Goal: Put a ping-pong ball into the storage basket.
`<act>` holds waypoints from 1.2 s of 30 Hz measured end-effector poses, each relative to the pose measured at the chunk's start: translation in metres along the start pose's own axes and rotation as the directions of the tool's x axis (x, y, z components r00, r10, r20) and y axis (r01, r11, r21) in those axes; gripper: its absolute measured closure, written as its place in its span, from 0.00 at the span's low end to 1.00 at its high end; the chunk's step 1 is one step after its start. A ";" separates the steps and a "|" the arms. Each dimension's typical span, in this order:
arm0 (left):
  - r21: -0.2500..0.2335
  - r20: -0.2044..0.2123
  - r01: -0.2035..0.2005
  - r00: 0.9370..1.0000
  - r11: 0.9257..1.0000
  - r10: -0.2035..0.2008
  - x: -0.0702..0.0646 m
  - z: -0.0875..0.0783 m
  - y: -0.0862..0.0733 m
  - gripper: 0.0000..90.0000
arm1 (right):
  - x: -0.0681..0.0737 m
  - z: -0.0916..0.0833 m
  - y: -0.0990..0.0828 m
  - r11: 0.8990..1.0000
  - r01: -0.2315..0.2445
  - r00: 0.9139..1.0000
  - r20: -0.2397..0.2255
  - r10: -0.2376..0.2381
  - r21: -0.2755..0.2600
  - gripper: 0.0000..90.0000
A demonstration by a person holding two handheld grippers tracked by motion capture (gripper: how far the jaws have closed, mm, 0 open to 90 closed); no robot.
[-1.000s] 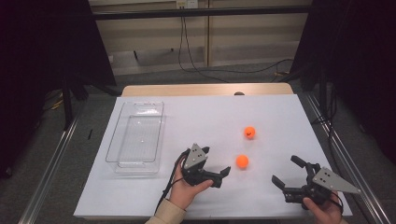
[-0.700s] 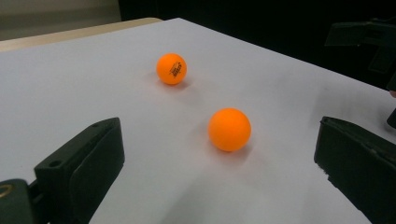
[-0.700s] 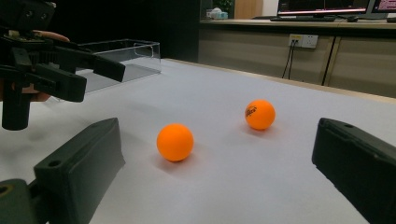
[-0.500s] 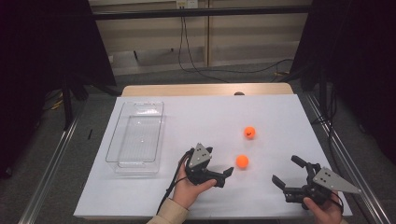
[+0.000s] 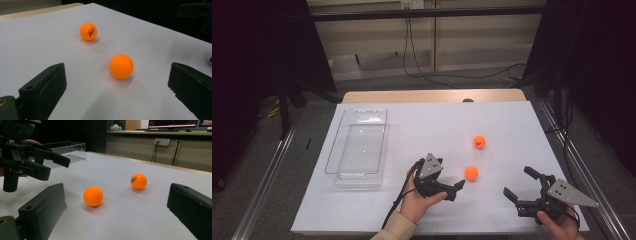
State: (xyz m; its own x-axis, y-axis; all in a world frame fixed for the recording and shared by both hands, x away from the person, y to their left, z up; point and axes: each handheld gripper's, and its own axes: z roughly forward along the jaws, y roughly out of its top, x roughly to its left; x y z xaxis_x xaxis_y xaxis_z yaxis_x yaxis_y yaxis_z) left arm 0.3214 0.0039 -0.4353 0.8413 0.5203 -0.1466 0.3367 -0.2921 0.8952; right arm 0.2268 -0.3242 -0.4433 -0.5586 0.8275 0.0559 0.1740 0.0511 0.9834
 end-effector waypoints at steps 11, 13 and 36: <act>0.014 0.000 -0.009 1.000 1.000 0.009 -0.001 0.004 0.000 0.02 | 0.000 0.000 0.000 1.000 0.001 1.000 -0.002 -0.001 -0.001 0.02; 0.011 0.001 -0.006 1.000 1.000 0.006 0.000 0.005 0.000 0.02 | 0.000 0.000 0.000 1.000 -0.004 1.000 -0.002 0.004 -0.002 0.02; 0.039 0.006 -0.009 1.000 0.999 0.008 -0.001 0.015 0.002 0.02 | 0.000 0.001 0.001 1.000 -0.002 1.000 -0.002 0.002 -0.002 0.02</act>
State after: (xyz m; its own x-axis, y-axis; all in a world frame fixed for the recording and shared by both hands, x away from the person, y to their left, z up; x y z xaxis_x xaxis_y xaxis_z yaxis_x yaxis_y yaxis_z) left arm 0.3273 -0.0091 -0.4394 0.8465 0.5133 -0.1416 0.3458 -0.3278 0.8792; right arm 0.2274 -0.3238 -0.4429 -0.5598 0.8266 0.0578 0.1731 0.0484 0.9837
